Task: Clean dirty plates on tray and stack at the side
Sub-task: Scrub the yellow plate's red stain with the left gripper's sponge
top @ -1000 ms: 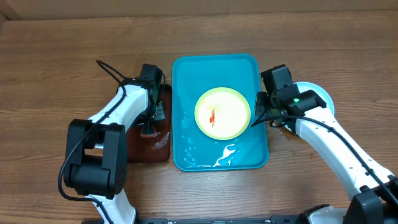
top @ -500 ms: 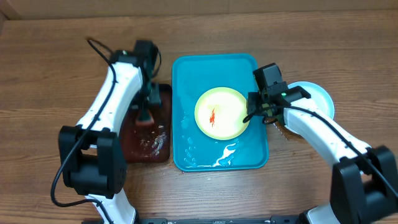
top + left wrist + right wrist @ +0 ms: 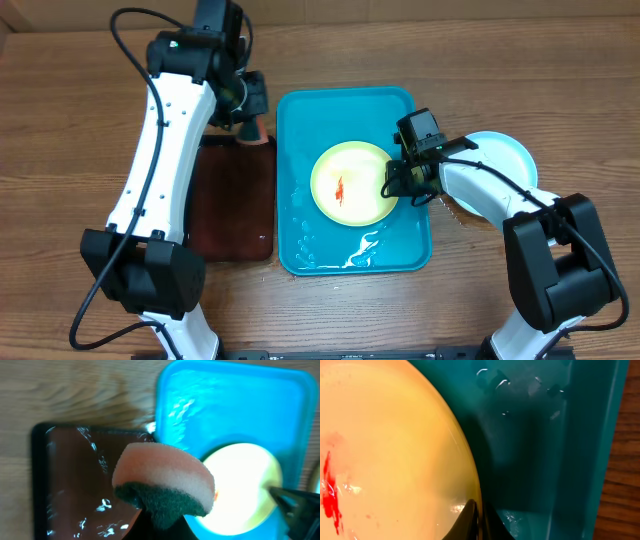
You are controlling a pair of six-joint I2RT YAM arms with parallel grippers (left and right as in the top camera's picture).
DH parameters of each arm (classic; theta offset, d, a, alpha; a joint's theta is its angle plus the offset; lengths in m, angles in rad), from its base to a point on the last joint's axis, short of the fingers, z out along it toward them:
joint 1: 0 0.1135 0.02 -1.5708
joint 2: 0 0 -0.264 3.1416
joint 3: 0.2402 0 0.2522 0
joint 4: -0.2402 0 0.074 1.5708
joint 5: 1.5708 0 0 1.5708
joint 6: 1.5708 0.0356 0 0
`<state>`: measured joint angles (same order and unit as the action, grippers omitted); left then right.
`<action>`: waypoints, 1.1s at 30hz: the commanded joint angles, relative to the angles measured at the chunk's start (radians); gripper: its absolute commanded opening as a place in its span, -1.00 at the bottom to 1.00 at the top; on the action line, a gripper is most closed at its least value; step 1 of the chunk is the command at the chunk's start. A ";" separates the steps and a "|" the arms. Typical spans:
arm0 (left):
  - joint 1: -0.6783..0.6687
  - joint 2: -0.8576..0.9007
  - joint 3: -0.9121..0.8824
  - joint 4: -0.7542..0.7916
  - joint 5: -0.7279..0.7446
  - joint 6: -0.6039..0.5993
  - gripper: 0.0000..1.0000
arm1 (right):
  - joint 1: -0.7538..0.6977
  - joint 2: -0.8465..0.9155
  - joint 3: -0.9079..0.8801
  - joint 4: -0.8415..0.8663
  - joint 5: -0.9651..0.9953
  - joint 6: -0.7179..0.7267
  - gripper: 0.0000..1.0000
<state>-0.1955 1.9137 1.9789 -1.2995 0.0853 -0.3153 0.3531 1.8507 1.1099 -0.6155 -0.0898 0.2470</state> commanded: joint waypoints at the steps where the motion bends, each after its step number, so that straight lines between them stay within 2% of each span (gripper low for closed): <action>1: -0.079 0.002 -0.021 0.054 0.072 -0.040 -0.91 | 0.005 0.007 0.003 -0.007 -0.009 -0.019 -0.92; 6: -0.198 0.065 -0.042 0.154 0.072 -0.119 -0.92 | 0.005 0.007 0.003 -0.016 -0.009 -0.019 -0.92; 13: -0.337 0.281 -0.042 0.198 0.108 -0.288 -0.91 | 0.005 0.007 0.003 -0.026 0.009 0.019 -0.92; 19: -0.363 0.418 -0.042 0.200 0.102 -0.315 -0.92 | 0.005 0.007 0.003 -0.026 0.009 0.018 -0.92; 24: -0.341 0.443 -0.042 0.158 -0.138 -0.303 -0.92 | 0.005 0.007 0.003 -0.024 0.009 0.018 -0.92; 28: -0.326 0.443 -0.042 0.113 -0.359 -0.236 -0.92 | 0.005 0.007 0.003 -0.021 0.009 0.018 -0.92; 33: -0.326 0.443 -0.042 0.098 -0.396 -0.189 -0.92 | 0.005 0.007 0.003 -0.021 0.009 0.018 -0.92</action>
<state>-0.5465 2.3508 1.9366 -1.1973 -0.1486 -0.5556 0.3550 1.8507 1.1099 -0.6262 -0.1089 0.2684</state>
